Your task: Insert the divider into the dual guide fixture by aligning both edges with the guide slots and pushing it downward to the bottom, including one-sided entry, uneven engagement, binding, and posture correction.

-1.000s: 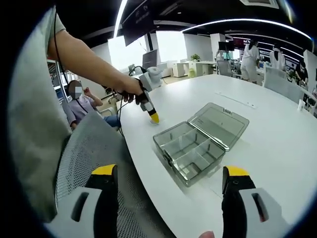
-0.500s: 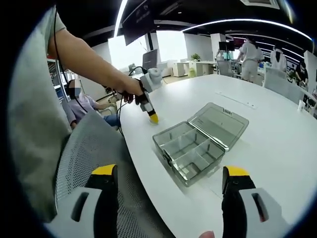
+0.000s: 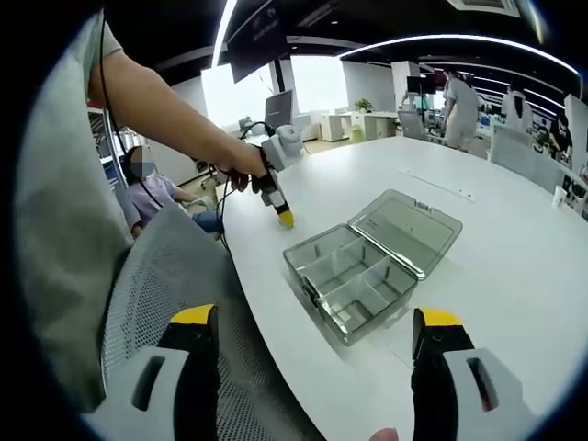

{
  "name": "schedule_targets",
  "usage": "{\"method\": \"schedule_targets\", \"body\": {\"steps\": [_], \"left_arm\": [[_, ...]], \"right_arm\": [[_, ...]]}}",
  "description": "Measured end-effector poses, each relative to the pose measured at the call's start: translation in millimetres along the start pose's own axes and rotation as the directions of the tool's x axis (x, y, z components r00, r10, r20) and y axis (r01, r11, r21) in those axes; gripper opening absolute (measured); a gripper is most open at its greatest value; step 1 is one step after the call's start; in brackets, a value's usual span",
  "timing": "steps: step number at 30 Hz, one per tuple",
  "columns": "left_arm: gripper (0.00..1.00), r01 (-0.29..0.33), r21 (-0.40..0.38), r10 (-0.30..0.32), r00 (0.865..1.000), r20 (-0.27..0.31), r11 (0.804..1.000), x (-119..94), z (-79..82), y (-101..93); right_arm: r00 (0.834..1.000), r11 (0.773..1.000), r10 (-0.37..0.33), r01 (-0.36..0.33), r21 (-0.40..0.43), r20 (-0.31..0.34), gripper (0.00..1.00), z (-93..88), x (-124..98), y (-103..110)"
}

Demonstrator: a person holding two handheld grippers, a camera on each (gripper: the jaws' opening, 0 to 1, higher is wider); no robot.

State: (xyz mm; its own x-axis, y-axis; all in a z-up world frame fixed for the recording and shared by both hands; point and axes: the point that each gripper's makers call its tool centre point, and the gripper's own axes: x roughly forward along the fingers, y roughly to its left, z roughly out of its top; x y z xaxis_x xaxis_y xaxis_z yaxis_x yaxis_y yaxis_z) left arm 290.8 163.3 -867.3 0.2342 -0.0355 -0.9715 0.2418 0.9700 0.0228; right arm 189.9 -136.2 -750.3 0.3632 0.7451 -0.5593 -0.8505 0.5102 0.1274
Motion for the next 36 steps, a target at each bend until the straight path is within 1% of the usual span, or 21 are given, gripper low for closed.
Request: {"method": "schedule_targets", "body": {"steps": [12,26,36], "left_arm": [[0.3,-0.008,0.0,0.008,1.0,-0.003,1.0,-0.2,0.5,-1.5],[0.29,0.011,0.04,-0.011,1.0,0.002,0.999,0.3,-1.1,-2.8],[0.28,0.025,0.058,-0.027,0.999,0.027,0.998,-2.3,-0.9,-5.2]], "right_arm": [[1.0,1.0,-0.001,0.001,0.001,0.002,0.85,-0.4,-0.9,0.4],[1.0,1.0,0.0,0.0,0.003,-0.006,0.85,-2.2,-1.6,-1.6],[1.0,1.0,0.004,-0.004,0.002,-0.01,0.85,-3.0,-0.6,-1.1]]}}
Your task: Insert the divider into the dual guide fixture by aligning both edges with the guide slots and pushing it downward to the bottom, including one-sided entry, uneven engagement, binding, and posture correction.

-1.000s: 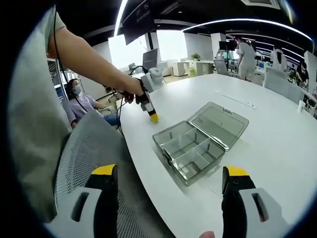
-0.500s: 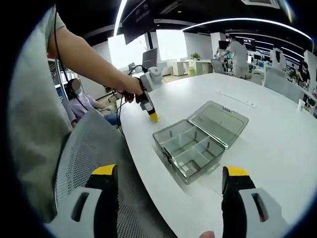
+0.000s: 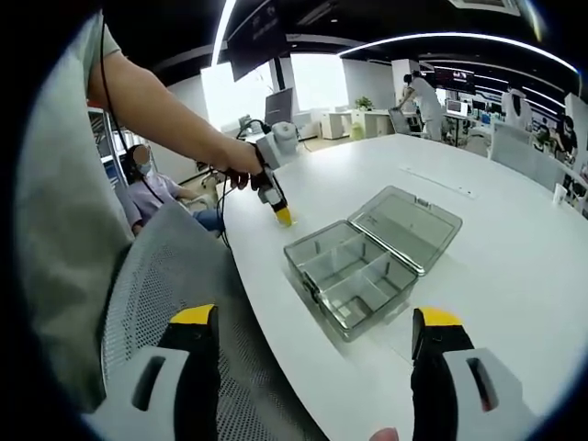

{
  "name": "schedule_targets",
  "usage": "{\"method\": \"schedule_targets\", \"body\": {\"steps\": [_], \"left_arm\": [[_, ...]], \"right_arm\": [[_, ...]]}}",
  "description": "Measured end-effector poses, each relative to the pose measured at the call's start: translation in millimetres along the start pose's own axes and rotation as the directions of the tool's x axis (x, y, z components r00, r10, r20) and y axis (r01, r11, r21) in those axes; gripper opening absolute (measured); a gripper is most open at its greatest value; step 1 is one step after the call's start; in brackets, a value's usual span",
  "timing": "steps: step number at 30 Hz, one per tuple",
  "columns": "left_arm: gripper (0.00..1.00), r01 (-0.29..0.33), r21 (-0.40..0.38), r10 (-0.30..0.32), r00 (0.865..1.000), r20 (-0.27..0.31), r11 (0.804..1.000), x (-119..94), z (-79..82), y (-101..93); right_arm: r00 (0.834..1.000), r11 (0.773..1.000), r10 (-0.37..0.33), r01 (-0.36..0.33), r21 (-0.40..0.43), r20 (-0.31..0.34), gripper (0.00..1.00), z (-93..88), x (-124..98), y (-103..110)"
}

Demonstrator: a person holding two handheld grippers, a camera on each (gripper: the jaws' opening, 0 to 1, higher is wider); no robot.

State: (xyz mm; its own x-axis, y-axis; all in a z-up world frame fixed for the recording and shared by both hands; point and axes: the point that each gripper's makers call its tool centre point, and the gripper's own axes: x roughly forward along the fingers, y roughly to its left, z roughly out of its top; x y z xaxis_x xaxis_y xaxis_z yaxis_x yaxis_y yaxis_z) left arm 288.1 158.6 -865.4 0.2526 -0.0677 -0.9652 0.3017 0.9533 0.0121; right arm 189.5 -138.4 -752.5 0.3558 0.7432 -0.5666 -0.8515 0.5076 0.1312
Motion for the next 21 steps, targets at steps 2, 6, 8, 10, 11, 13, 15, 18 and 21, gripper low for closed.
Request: {"method": "schedule_targets", "body": {"steps": [2,6,8,10,11,13,15,18,21], "left_arm": [[0.28,0.003,0.004,-0.003,1.0,0.004,1.0,-1.0,0.5,-0.7],[0.28,0.011,0.01,-0.011,1.0,0.015,1.0,-1.9,2.5,-2.3],[0.28,0.013,0.01,-0.013,1.0,0.015,1.0,-2.2,2.2,-2.9],[0.28,0.017,0.015,-0.017,1.0,0.019,1.0,-2.2,2.2,-3.6],[0.28,0.019,0.02,-0.019,1.0,0.022,1.0,-2.2,2.2,-4.0],[0.28,0.02,0.025,-0.02,0.999,0.026,0.999,-2.2,2.3,-3.7],[0.28,0.02,0.027,-0.021,0.999,0.03,0.999,-3.8,2.2,-4.4],[0.28,0.028,0.03,-0.029,0.999,0.041,0.999,-6.3,3.5,-6.1],[0.28,0.034,0.04,-0.036,0.998,0.051,0.999,-8.4,4.3,-8.0]], "right_arm": [[1.0,1.0,-0.001,0.001,0.0,0.0,0.85,0.0,0.0,-0.4],[1.0,1.0,0.001,-0.001,-0.002,-0.001,0.85,0.3,0.5,-0.6],[1.0,1.0,0.001,-0.001,-0.002,-0.001,0.85,0.5,0.8,-0.5],[1.0,1.0,0.002,-0.002,-0.003,-0.002,0.85,0.7,1.0,-0.1],[1.0,1.0,0.002,-0.002,-0.003,-0.002,0.85,0.6,1.1,0.0],[1.0,1.0,0.002,-0.002,-0.004,-0.003,0.85,0.5,1.3,0.1],[1.0,1.0,0.003,-0.003,-0.003,-0.002,0.85,0.6,1.5,0.5],[1.0,1.0,0.003,-0.003,-0.001,-0.006,0.85,-0.4,1.8,0.1],[1.0,1.0,0.003,-0.003,-0.001,-0.005,0.85,0.4,1.9,-0.7]]}}
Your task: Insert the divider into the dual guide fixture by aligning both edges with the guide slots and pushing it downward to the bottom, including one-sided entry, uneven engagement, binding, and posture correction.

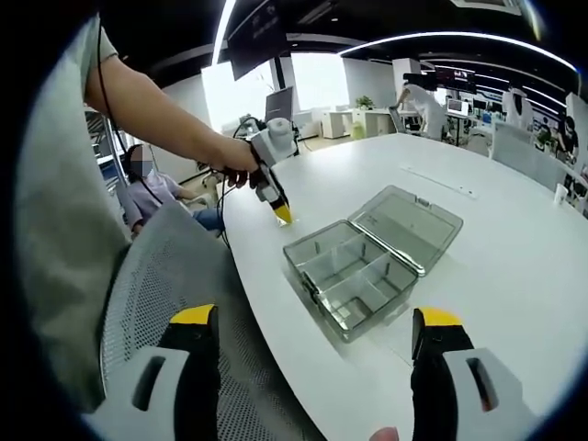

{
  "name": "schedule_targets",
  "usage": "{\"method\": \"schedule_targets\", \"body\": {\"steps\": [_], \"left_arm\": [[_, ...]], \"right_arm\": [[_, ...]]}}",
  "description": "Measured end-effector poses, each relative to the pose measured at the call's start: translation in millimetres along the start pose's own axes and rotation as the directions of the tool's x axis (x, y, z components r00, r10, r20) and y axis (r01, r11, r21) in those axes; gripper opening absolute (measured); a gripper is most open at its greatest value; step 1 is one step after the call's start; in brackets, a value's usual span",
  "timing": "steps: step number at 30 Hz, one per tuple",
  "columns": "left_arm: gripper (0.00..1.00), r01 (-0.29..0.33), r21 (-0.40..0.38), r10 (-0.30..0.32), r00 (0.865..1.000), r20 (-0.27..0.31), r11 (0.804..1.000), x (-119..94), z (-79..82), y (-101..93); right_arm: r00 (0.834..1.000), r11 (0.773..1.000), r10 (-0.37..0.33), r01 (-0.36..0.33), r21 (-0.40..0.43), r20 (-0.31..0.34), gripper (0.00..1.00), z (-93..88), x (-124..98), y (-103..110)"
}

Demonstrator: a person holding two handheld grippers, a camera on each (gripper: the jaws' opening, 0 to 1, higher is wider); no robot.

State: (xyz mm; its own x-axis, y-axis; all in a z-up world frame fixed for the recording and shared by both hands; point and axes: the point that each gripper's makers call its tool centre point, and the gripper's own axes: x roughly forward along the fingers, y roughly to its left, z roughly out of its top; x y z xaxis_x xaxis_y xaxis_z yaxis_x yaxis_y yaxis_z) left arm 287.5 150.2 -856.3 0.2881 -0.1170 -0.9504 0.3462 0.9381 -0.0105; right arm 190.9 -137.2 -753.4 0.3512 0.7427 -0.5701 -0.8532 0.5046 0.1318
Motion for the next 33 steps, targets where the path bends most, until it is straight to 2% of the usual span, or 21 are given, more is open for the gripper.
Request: {"method": "schedule_targets", "body": {"steps": [18,27,33], "left_arm": [[0.28,0.04,0.045,-0.045,0.994,0.1,0.998,-16.3,7.2,-19.1],[0.28,0.065,0.053,-0.073,0.984,0.164,0.996,-28.3,12.5,-33.5],[0.28,0.085,0.071,-0.098,0.971,0.219,0.994,-42.3,19.1,-47.2]], "right_arm": [[1.0,1.0,0.011,-0.011,0.003,-0.006,0.84,5.0,3.1,-4.4],[1.0,1.0,0.021,-0.021,0.007,-0.017,0.83,8.9,4.5,-7.9],[0.999,1.0,0.025,-0.025,-0.002,-0.02,0.82,15.1,6.4,-11.3]]}}
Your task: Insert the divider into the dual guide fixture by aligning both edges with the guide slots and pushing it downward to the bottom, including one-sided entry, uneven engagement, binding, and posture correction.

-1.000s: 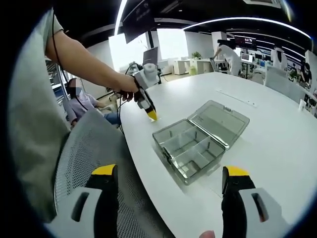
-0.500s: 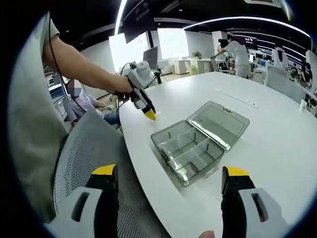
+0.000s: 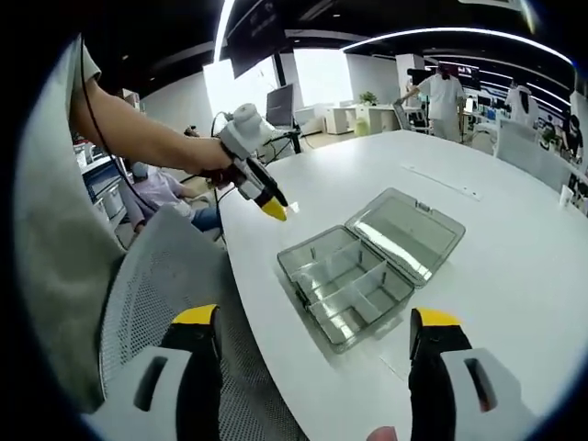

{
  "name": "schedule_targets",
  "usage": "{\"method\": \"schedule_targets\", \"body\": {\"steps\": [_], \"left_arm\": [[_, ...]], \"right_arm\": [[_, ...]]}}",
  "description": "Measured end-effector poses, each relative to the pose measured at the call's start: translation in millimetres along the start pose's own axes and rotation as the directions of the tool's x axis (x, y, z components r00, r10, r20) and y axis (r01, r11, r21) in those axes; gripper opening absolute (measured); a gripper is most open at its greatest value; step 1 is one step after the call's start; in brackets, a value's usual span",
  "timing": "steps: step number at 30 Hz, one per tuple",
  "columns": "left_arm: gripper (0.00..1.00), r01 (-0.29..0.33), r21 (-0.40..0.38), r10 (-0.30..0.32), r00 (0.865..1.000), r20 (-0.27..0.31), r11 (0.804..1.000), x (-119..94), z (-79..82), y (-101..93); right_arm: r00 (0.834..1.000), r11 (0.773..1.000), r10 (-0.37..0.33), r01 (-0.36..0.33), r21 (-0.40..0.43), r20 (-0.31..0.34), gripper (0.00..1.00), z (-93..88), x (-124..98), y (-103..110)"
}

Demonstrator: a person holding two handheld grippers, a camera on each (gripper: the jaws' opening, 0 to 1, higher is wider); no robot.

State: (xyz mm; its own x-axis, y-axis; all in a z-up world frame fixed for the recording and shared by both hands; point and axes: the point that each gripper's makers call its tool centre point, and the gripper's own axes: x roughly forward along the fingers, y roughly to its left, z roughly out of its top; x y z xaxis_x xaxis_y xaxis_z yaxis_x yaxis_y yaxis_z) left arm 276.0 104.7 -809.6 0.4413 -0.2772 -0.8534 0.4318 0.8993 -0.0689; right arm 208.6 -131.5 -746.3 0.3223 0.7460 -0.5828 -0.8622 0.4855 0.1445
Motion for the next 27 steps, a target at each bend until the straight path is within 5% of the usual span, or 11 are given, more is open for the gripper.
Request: {"method": "schedule_targets", "body": {"steps": [13,27], "left_arm": [[0.28,0.039,0.024,-0.042,0.991,0.131,0.999,-26.6,27.6,-25.8],[0.28,0.058,0.125,-0.09,0.96,0.266,0.99,-49.8,51.1,-58.6]], "right_arm": [[1.0,1.0,0.016,-0.016,0.004,0.006,0.8,19.8,9.3,-6.4],[0.999,0.999,0.039,-0.039,0.011,0.017,0.78,50.6,23.6,-15.8]]}}
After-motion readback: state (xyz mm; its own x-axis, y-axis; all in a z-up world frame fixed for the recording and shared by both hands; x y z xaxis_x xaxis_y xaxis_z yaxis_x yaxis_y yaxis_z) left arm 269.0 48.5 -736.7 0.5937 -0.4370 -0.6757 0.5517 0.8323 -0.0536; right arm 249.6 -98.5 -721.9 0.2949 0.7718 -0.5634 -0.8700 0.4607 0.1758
